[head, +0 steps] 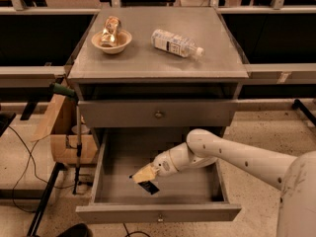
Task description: Place rxbar blueberry into middle drawer
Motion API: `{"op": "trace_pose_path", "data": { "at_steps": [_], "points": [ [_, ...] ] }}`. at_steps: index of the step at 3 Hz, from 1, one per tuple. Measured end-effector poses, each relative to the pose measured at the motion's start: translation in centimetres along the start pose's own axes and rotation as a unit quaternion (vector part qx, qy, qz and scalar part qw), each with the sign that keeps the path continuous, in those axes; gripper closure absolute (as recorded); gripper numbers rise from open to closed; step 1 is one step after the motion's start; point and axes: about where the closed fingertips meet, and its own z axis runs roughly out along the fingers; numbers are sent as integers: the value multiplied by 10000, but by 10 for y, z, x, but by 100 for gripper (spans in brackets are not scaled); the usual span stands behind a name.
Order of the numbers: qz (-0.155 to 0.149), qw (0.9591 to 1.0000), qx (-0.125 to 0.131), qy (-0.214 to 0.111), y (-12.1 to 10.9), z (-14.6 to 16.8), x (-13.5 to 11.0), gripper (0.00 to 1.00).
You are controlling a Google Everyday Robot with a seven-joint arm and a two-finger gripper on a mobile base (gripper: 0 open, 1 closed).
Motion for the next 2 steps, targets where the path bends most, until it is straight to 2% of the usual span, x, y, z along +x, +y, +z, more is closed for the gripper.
{"op": "trace_pose_path", "data": {
  "at_steps": [1, 2],
  "points": [
    [222, 9995, 241, 38, -4, 7, 10, 74],
    [299, 9984, 480, 15, -4, 10, 11, 49]
  ]
}}
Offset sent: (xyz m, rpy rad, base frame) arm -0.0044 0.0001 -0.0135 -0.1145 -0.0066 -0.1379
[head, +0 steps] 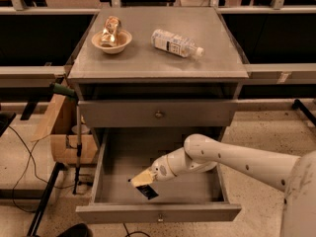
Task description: Place rxbar blueberry into middle drawer
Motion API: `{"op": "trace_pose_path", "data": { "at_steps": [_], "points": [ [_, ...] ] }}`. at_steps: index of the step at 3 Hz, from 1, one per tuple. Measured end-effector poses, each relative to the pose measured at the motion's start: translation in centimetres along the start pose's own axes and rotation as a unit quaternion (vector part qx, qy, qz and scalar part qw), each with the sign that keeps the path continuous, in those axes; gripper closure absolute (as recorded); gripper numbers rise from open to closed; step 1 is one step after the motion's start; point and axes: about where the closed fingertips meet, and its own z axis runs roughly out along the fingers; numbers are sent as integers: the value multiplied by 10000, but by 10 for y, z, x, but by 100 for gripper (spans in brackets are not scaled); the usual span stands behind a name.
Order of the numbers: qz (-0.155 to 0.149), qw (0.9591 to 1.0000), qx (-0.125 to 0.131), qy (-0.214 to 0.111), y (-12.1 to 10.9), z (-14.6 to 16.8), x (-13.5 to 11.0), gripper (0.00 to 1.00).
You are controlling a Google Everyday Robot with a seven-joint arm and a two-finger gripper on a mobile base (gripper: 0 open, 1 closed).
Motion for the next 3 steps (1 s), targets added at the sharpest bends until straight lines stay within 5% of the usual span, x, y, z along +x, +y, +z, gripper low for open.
{"op": "trace_pose_path", "data": {
  "at_steps": [2, 3],
  "points": [
    [-174, 9996, 192, -137, 6, 2, -12, 3],
    [-178, 9996, 192, -140, 7, 2, -12, 0]
  ]
}}
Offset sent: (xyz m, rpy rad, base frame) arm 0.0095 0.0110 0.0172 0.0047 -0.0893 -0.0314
